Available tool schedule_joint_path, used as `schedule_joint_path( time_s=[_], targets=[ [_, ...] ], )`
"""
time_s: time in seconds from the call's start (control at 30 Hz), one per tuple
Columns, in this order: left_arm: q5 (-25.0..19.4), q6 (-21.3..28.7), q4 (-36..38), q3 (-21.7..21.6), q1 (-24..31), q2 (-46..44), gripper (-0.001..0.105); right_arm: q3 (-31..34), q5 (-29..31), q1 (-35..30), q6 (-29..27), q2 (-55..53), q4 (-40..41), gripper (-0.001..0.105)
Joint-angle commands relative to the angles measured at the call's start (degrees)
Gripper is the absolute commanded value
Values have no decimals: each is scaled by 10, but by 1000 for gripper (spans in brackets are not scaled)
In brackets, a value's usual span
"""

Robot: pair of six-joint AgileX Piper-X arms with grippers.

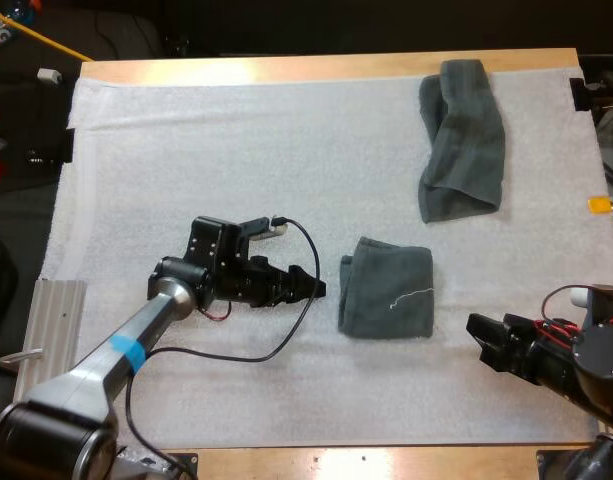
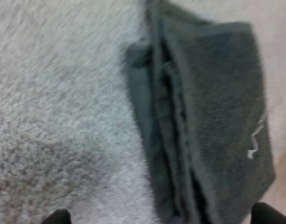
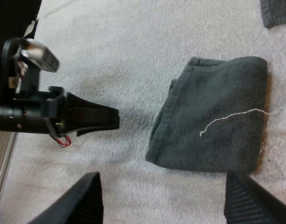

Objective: Pick towel from pile, fold and stack

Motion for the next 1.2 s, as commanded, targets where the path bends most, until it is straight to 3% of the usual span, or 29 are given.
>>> schedule_joint_path(
  time_s=[0.0, 0.37, 0.53, 0.77, 1.07, 1.17],
  targets=[
    [16, -3, -9, -1, -3, 9, 72, -3, 5, 0, -2, -3, 1, 55],
    [34, -13, -21, -2, -7, 57, 72, -3, 11, 0, -2, -3, 1, 55],
    [29, -49, -57, -2, -41, 57, 72, -3, 11, 0, -2, -3, 1, 55],
    [-35, -127, -122, -4, -110, 67, 72, -3, 10, 0, -2, -3, 8, 55],
    [-32, -193, -118, -75, -156, 116, 72, -3, 3, 0, -2, -3, 56, 55],
    [-28, -207, -118, -87, -158, 123, 66, -3, 1, 0, -2, -3, 56, 55]
  ],
)
